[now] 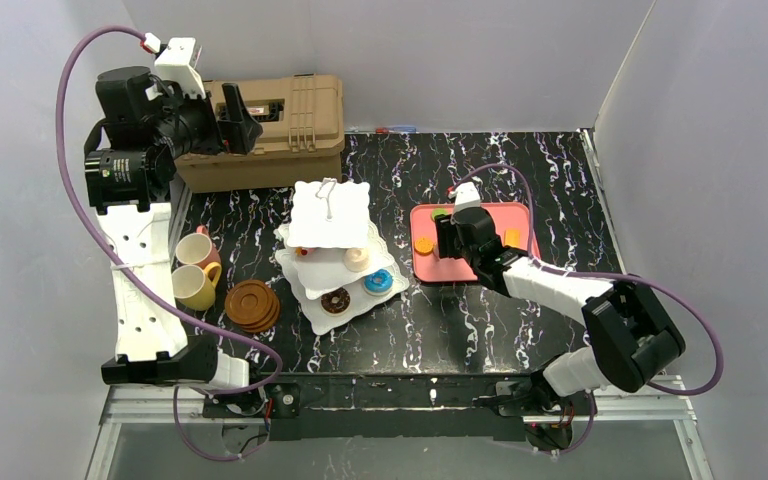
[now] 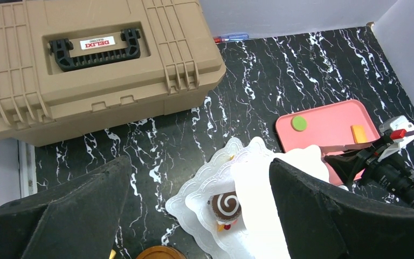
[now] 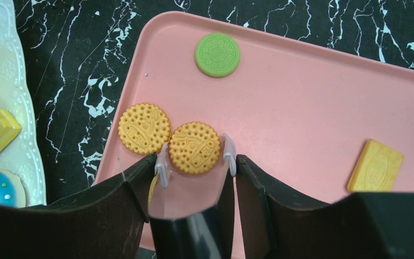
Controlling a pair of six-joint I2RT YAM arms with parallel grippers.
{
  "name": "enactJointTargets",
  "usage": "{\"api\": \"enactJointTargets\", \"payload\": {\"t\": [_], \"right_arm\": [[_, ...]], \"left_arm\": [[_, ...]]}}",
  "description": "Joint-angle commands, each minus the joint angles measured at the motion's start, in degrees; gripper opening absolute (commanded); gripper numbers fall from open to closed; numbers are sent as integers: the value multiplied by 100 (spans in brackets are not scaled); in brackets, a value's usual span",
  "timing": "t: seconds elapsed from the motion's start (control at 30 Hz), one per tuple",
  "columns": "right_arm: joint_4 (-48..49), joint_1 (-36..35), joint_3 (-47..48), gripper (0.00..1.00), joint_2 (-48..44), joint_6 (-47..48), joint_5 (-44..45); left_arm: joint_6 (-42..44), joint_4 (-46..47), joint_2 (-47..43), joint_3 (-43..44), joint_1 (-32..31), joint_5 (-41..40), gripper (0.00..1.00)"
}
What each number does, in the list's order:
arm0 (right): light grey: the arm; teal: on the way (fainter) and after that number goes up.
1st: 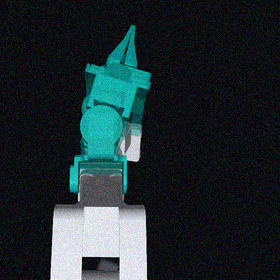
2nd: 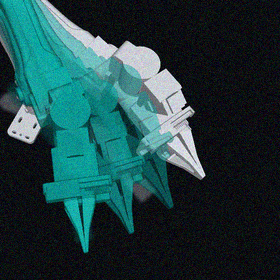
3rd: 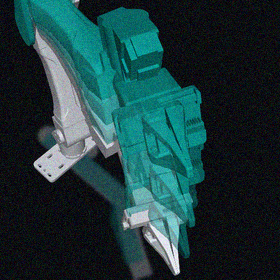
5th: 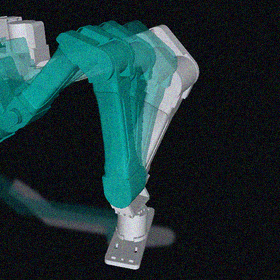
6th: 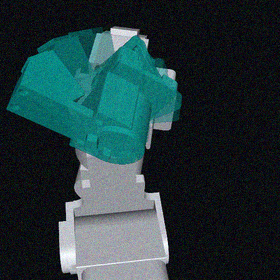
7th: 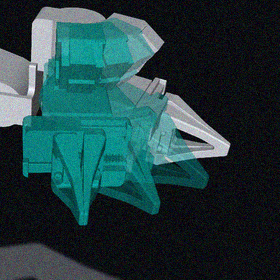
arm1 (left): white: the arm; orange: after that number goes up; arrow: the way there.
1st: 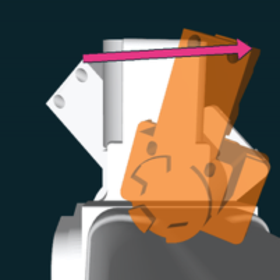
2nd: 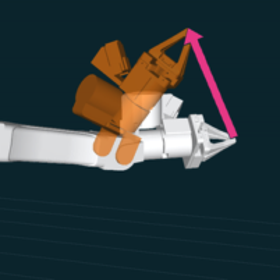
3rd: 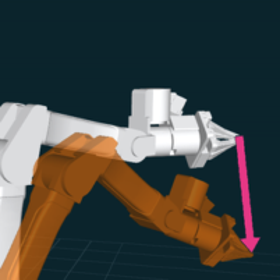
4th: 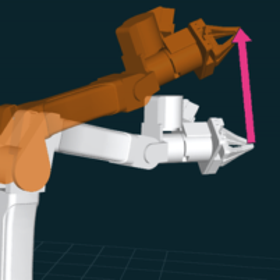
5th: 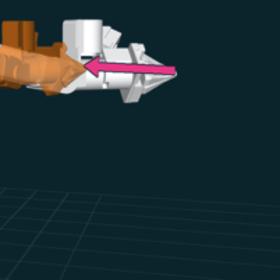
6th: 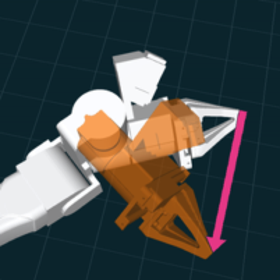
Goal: Serve the afternoon tea
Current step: Pick up the desert from the tray.
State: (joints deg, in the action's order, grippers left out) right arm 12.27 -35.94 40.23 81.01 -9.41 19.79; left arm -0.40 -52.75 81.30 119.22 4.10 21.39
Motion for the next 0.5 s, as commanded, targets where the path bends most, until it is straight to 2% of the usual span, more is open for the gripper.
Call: {"api": "enactJointTargets", "payload": {"t": [0.0,0.07,0.23,0.47], "right_arm": [[320,43,45,60,99,206,182],[370,41,52,55,106,249,168],[355,39,132,37,61,340,65],[-159,36,506,24,-588,356,-38]], "left_arm": [[-136,73,-97,81,76,128,98],[-162,155,-151,-16,94,122,98],[-162,210,-219,-93,109,153,98],[-73,221,-246,-112,130,142,98]]}}
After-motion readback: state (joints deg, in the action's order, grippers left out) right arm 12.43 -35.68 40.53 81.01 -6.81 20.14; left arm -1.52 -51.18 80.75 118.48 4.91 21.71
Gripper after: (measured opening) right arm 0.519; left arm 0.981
